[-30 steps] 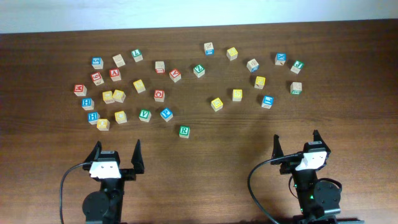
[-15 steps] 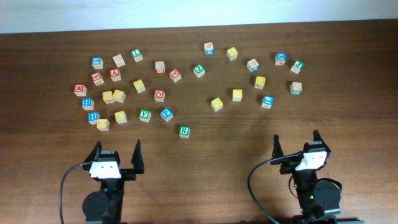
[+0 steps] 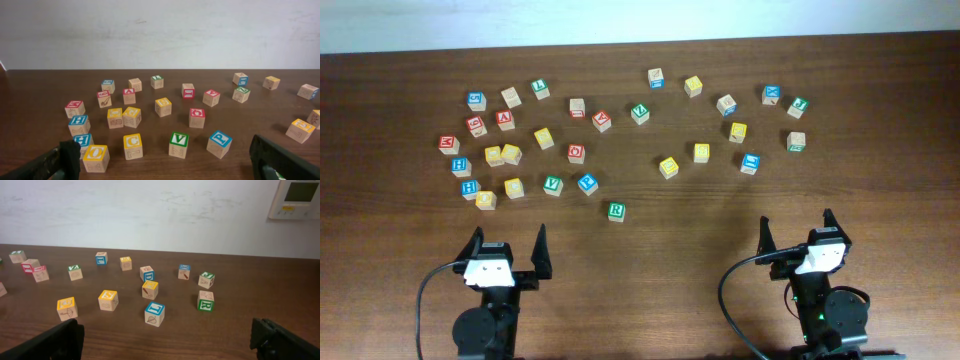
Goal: Spell out RSS
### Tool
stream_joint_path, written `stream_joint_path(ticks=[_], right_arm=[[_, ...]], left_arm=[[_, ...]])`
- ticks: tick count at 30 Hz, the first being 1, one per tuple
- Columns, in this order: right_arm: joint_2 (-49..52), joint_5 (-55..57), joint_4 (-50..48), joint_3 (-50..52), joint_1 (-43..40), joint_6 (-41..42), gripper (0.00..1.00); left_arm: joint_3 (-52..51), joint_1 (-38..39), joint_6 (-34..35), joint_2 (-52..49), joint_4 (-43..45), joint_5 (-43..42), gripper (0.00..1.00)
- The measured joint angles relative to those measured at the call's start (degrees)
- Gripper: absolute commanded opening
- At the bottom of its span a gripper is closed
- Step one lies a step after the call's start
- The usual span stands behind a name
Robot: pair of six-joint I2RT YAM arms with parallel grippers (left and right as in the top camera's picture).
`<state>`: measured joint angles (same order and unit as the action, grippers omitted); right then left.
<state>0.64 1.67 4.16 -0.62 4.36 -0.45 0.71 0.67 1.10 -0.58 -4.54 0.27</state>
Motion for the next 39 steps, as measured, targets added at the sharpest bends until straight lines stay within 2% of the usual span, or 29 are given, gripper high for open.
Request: stream_joint_path(ticks=[8,9,12,13,15,17,18,19,21,22,23,25,26,28,31,32,34,36,39], right_arm=[[0.0,0.0,0.0,0.0,0.0,0.0,0.98],[0.0,0.0,0.0,0.0,0.0,0.0,0.98],[0.0,0.0,0.0,0.0,0.0,0.0,0.98],[0.0,0.0,0.0,0.0,0.0,0.0,0.98],[0.0,0.0,0.0,0.0,0.0,0.0,0.98],[0.0,0.0,0.0,0.0,0.0,0.0,0.98],[0.0,0.0,0.0,0.0,0.0,0.0,0.98],[0.0,0.0,0.0,0.0,0.0,0.0,0.98],[0.0,0.0,0.0,0.0,0.0,0.0,0.98],[0.0,0.0,0.0,0.0,0.0,0.0,0.98],[0.0,0.0,0.0,0.0,0.0,0.0,0.98],[0.1,0.0,0.0,0.0,0.0,0.0,0.98],[0.1,0.0,0.0,0.0,0.0,0.0,0.98],[0.1,0.0,0.0,0.0,0.0,0.0,0.98],[0.1,0.0,0.0,0.0,0.0,0.0,0.98],[0.1,0.0,0.0,0.0,0.0,0.0,0.98],[0.1,0.0,0.0,0.0,0.0,0.0,0.98],[0.1,0.0,0.0,0.0,0.0,0.0,0.98],[0.1,0.0,0.0,0.0,0.0,0.0,0.98]], left_arm=[[0.0,0.0,0.0,0.0,0.1,-1.0,0.99],[-0.2,0.0,0.0,-0.1,2.3,-2.9,0.99],[-0.1,0.0,0.2,-0.1,16.6,-12.7,0.99],[0.7,0.0,0.6,0.0,17.7,-14.7,0.99],[8.5,0.0,1.5,-2.1,12.2,-17.8,0.99],[27.5,0.0,0.5,-11.0,-7.8,-22.5,0.99],[38.8,0.0,-0.3,-18.0,-16.2,-31.0,0.99],[44.7,0.0,-0.7,-21.9,-20.9,-38.7,0.99],[49.9,0.1,-0.9,-26.4,-21.5,-49.0,0.99],[52.6,0.1,1.1,-28.9,-23.4,-49.7,0.99],[57.4,0.1,2.4,-33.4,-27.2,-48.9,0.99],[69.4,0.8,1.0,-45.9,-45.1,-45.8,0.99],[74.8,3.8,-1.0,-55.8,-54.9,-40.8,0.99],[75.7,11.0,-2.4,-68.0,-62.3,-33.3,0.99],[75.7,20.2,-3.2,-78.2,-62.7,-29.6,0.99],[75.8,22.5,-0.9,-80.1,-62.1,-26.9,0.99],[75.8,26.9,9.0,-84.7,-62.1,-14.4,0.99],[75.8,27.9,13.8,-88.2,-61.9,-7.6,0.99],[75.8,28.0,14.3,-95.8,-58.6,-4.3,0.99]])
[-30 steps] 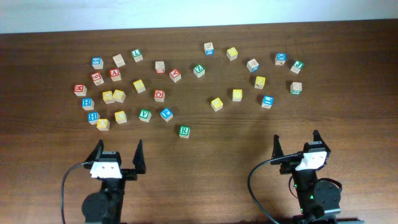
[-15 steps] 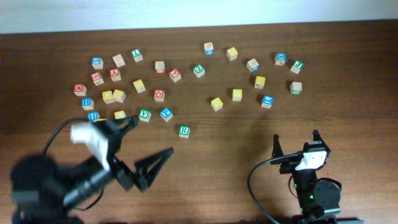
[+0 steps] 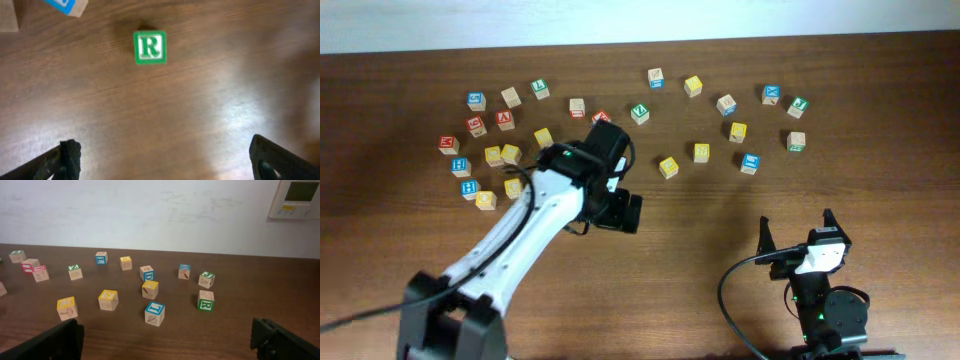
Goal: Spell out RSS
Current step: 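Reach the left gripper to the green R block and grasp it, then carry the green R block to the table center and set it down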
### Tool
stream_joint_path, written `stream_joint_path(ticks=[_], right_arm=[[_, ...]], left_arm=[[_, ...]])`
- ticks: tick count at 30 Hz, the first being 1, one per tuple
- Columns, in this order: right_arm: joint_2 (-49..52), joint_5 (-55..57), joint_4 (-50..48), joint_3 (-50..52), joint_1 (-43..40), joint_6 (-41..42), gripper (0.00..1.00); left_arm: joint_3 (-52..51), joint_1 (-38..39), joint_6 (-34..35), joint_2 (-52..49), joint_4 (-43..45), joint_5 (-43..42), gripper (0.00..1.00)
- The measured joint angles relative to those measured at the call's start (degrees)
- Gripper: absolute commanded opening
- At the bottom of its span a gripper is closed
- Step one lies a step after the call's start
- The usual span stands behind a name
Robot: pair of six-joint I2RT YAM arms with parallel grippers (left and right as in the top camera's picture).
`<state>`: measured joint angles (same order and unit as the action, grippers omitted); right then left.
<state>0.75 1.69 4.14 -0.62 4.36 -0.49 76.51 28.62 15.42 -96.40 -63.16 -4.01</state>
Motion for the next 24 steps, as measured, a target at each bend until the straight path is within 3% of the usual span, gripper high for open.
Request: stream_joint_path(ticks=[2,4,6,7,8,10,11,15,19,20,24], right_arm=[[-0.1,0.0,0.0,0.0,0.0,0.1,0.98],[0.0,0.0,0.0,0.0,0.0,0.0,0.98],[-0.1,0.0,0.0,0.0,0.0,0.0,0.98],[-0.1,0.0,0.0,0.0,0.0,0.0,0.98],[-0.1,0.0,0.0,0.0,0.0,0.0,0.98],[-0.1,0.0,0.0,0.0,0.0,0.0,0.98],[-0.1,0.0,0.0,0.0,0.0,0.1,0.98],[-0.1,0.0,0.0,0.0,0.0,0.0,0.98],[-0.1,0.0,0.0,0.0,0.0,0.0,0.98],[-0.1,0.0,0.0,0.0,0.0,0.1,0.98],[-0.1,0.0,0.0,0.0,0.0,0.0,0.98]], left_arm=[[0.0,0.0,-0.7,-3.6,2.3,3.1,1.00],[0.0,0.2,1.5,-9.7,8.3,5.3,0.84],[0.0,0.2,4.1,-13.4,13.0,5.9,0.84],[0.0,0.2,4.7,-14.2,14.0,6.0,0.77],[0.0,0.2,5.9,-15.1,14.6,6.0,0.63],[0.0,0.4,8.1,-16.8,14.6,6.0,0.59],[0.0,0.7,8.5,-16.9,14.6,6.0,0.50],[0.0,1.0,9.5,-16.9,15.1,6.0,0.36],[-0.3,1.0,9.7,-16.9,16.5,6.4,0.31],[-0.3,1.0,9.7,-16.9,16.5,6.8,0.25],[-0.3,1.0,9.9,-16.9,15.8,7.5,0.31]])
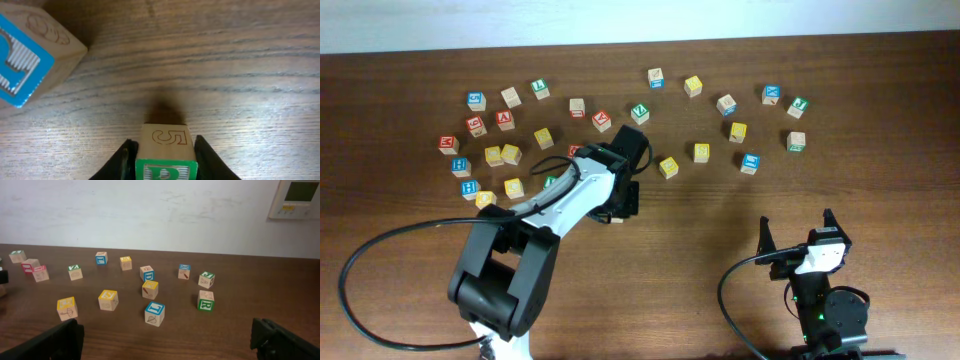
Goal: Spell out RSS
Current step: 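Carry the green R block to the table center and set it down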
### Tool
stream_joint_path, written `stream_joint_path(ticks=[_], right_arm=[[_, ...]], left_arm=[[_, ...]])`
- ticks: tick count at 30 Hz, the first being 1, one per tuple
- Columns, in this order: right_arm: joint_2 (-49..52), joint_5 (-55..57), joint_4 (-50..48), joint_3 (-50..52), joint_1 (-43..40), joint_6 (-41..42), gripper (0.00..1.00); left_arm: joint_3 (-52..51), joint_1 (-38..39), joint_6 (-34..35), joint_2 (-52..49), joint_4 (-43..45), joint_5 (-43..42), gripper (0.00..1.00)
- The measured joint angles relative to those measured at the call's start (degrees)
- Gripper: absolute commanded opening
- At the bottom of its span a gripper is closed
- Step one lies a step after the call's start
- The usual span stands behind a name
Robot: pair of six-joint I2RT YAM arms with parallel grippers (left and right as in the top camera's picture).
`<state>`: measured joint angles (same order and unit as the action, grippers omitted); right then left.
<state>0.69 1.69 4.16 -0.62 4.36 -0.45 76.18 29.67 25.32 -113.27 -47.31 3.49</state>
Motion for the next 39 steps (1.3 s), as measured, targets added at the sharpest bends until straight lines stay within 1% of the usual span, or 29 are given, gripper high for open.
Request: stream_joint_path(ticks=[1,2,4,5,8,9,12,15,17,20,23,25,28,34,39], right_arm=[[0.0,0.0,0.0,0.0,0.0,0.0,0.98],[0.0,0.0,0.0,0.0,0.0,0.0,0.98],[0.0,0.0,0.0,0.0,0.0,0.0,0.98],[0.0,0.0,0.0,0.0,0.0,0.0,0.98],[0.0,0.0,0.0,0.0,0.0,0.0,0.98],[0.0,0.0,0.0,0.0,0.0,0.0,0.98],[0.0,0.0,0.0,0.0,0.0,0.0,0.98],[0.0,0.0,0.0,0.0,0.0,0.0,0.98],[0.0,0.0,0.0,0.0,0.0,0.0,0.98],[0.0,0.0,0.0,0.0,0.0,0.0,0.98],[0.0,0.0,0.0,0.0,0.0,0.0,0.98],[0.0,0.0,0.0,0.0,0.0,0.0,0.98],[0.0,0.0,0.0,0.0,0.0,0.0,0.98],[0.0,0.0,0.0,0.0,0.0,0.0,0.98],[0.0,0.0,0.0,0.0,0.0,0.0,0.98]], left_arm=[[-0.1,0.0,0.0,0.0,-0.3,0.0,0.29],[-0.2,0.0,0.0,0.0,-0.8,0.0,0.23],[-0.2,0.0,0.1,0.0,-1.8,0.0,0.18],[-0.2,0.0,0.0,0.0,-2.4,0.0,0.18],[-0.2,0.0,0.0,0.0,-3.3,0.2,0.20],[-0.2,0.0,0.0,0.0,-4.5,0.2,0.18],[-0.2,-0.5,0.3,0.0,-8.6,0.2,0.18],[-0.3,-4.9,1.4,0.0,-15.3,-0.2,0.20],[-0.3,-5.3,1.4,0.0,-15.1,-0.2,0.24],[-0.3,-6.5,1.6,0.0,-14.8,1.9,0.23],[-0.3,-9.6,1.6,0.0,-14.8,2.4,0.25],[-0.3,-9.9,1.6,0.0,-14.8,2.3,0.25],[-0.3,-9.9,1.2,0.0,-14.1,0.5,0.27],[-0.3,-9.9,-3.3,0.0,-12.2,-3.2,0.28],[-0.3,-9.9,-3.5,0.0,-12.2,-6.3,0.27]])
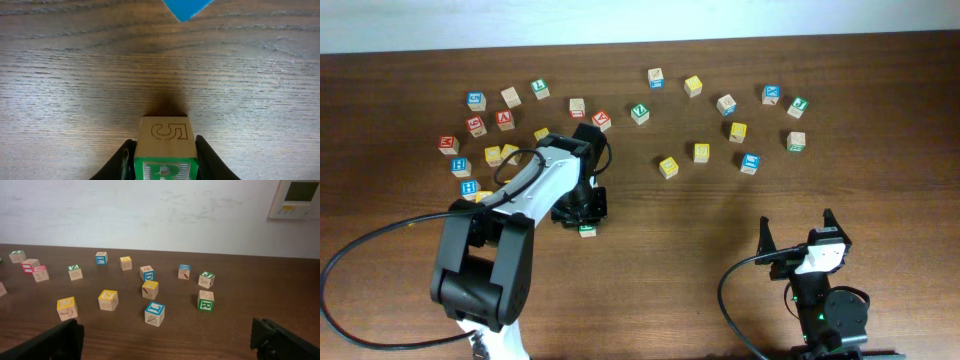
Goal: Spell out RSS
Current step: 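Carry the green R block to the table center and set it down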
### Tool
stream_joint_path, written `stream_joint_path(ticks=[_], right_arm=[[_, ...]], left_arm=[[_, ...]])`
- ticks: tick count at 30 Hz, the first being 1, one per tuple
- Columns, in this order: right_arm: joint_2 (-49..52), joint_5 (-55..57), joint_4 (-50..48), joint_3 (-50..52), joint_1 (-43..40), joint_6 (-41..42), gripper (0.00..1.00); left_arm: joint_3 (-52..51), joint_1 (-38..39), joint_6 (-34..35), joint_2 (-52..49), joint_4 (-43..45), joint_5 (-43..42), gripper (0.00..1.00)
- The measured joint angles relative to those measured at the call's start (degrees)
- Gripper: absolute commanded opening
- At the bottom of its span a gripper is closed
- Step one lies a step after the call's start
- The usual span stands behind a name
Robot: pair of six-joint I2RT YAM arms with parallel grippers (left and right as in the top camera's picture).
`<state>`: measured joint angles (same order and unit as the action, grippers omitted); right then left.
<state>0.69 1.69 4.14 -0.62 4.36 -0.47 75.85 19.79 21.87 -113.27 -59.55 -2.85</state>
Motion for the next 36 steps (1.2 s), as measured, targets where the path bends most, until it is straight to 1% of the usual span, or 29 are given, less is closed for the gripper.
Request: stream_joint_path(ticks=[1,2,4,5,7,9,12,13,15,17,20,22,24,26,27,28,30,34,36], right_arm=[[0.0,0.0,0.0,0.0,0.0,0.0,0.98],[0.0,0.0,0.0,0.0,0.0,0.0,0.98],[0.0,0.0,0.0,0.0,0.0,0.0,0.98],[0.0,0.0,0.0,0.0,0.0,0.0,0.98],[0.0,0.0,0.0,0.0,0.0,0.0,0.98],[0.0,0.0,0.0,0.0,0.0,0.0,0.98],[0.0,0.0,0.0,0.0,0.0,0.0,0.98],[0.0,0.0,0.0,0.0,0.0,0.0,0.98],[0.0,0.0,0.0,0.0,0.0,0.0,0.98],[0.0,0.0,0.0,0.0,0.0,0.0,0.98],[0.0,0.0,0.0,0.0,0.0,0.0,0.98],[0.0,0.0,0.0,0.0,0.0,0.0,0.98],[0.0,0.0,0.0,0.0,0.0,0.0,0.98],[0.0,0.0,0.0,0.0,0.0,0.0,0.98],[0.0,0.0,0.0,0.0,0.0,0.0,0.98],[0.0,0.0,0.0,0.0,0.0,0.0,0.98],[0.0,0.0,0.0,0.0,0.0,0.0,0.98],[0.0,0.0,0.0,0.0,0.0,0.0,0.98],[0.0,0.0,0.0,0.0,0.0,0.0,0.98]], left_arm=[[0.0,0.0,0.0,0.0,-0.2,-0.2,0.31],[0.0,0.0,0.0,0.0,-0.4,-0.2,0.45],[0.0,0.0,0.0,0.0,-0.5,-0.4,0.42],[0.0,0.0,0.0,0.0,-0.5,-0.4,0.38],[0.0,0.0,-0.1,0.0,-0.5,-0.4,0.23],[0.0,0.0,-0.3,0.0,-0.5,-1.0,0.18],[0.0,0.0,-0.2,0.0,-0.6,-1.3,0.19],[0.0,0.2,-0.2,0.0,-0.6,-1.3,0.20],[0.0,2.0,-0.2,0.0,-0.4,-1.2,0.21],[0.0,4.3,1.3,0.0,0.0,-1.3,0.21],[0.0,5.4,3.7,0.0,0.7,-2.3,0.21],[0.0,5.6,4.8,0.0,1.2,-3.4,0.24],[0.0,5.6,5.2,0.0,1.5,-4.4,0.24],[0.0,5.7,5.2,0.0,1.6,-4.9,0.29],[0.0,5.7,5.2,0.0,1.7,-5.1,0.29],[0.0,5.7,5.2,0.0,1.8,-5.4,0.25],[0.0,5.8,5.1,0.0,1.9,-5.6,0.24],[0.0,5.8,4.0,0.0,2.0,-5.8,0.44],[0.0,5.8,3.7,-0.1,2.0,-5.8,0.46]])
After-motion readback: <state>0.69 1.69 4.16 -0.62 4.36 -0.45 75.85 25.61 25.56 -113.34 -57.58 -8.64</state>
